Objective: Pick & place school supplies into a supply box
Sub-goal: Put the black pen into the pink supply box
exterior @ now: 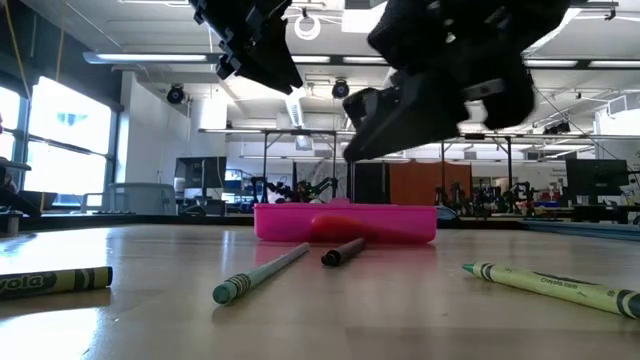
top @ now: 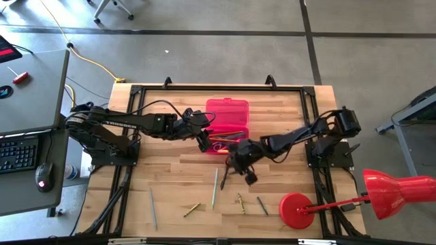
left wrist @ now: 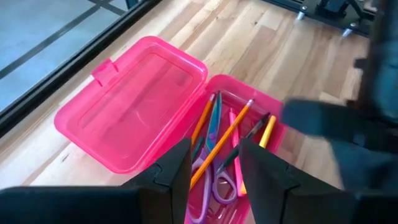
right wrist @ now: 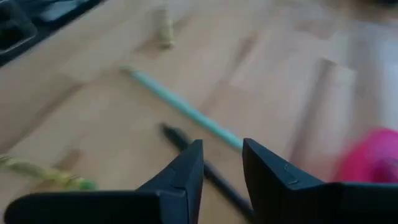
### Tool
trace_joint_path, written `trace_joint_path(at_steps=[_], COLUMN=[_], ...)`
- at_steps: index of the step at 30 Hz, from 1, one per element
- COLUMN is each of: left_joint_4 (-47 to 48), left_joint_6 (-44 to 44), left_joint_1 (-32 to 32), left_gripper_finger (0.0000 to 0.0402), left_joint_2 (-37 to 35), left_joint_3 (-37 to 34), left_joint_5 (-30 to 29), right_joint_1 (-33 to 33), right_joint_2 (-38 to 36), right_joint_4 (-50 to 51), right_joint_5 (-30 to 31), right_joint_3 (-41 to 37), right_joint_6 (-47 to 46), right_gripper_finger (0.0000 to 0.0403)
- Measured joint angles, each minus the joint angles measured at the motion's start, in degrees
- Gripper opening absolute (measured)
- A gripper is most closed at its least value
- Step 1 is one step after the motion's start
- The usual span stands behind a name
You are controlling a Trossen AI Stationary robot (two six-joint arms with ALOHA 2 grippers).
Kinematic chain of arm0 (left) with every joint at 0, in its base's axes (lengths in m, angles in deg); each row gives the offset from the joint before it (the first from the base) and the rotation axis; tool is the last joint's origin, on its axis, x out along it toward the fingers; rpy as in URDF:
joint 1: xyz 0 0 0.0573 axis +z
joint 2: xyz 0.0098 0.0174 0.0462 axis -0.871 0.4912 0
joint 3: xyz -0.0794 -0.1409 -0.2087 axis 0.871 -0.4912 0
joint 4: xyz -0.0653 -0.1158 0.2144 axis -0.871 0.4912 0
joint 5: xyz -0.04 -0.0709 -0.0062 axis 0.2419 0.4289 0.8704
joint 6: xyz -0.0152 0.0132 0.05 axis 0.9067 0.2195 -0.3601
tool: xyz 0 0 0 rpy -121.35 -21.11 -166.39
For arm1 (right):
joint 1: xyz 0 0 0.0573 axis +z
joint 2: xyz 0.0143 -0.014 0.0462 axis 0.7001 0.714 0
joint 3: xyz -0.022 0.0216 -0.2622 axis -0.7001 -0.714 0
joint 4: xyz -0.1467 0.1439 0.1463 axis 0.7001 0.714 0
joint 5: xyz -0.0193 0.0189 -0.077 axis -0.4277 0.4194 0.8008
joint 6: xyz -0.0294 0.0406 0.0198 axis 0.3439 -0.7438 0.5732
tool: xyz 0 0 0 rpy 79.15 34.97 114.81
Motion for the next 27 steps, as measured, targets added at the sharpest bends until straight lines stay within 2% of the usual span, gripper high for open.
trace_joint_path(at_steps=[2,6,10,18,22,27], left_joint_4=[0.0,-0.1,-0.4,-0.3,-0.3,-0.1], left_joint_6=[0.0,0.0,0.0,0.0,0.0,0.0], left_joint_1=[0.0,0.0,0.0,0.0,0.0,0.0], left_gripper_finger=[0.0166,0.0166,0.0166,0.0166,0.0166,0.0166], left_joint_2=[0.0,0.0,0.0,0.0,0.0,0.0], left_joint_3=[0.0,0.0,0.0,0.0,0.0,0.0], left_joint_5=[0.1,0.1,0.2,0.5,0.5,0.5], right_joint_1=[1.8,4.7,5.7,4.3,3.6,3.6], right_joint_2=[0.6,2.8,7.5,12.8,15.3,18.8], right_joint_4=[-0.7,-5.5,-11.2,-12.8,-8.9,5.5], right_joint_5=[-0.3,2.8,-0.1,-2.3,-3.4,-3.3], right_joint_3=[0.0,0.0,0.0,1.3,5.3,12.2], right_joint_6=[1.9,5.0,5.0,3.6,3.2,6.8], right_gripper_finger=[0.0087,0.0083,0.0082,0.0082,0.0082,0.0082])
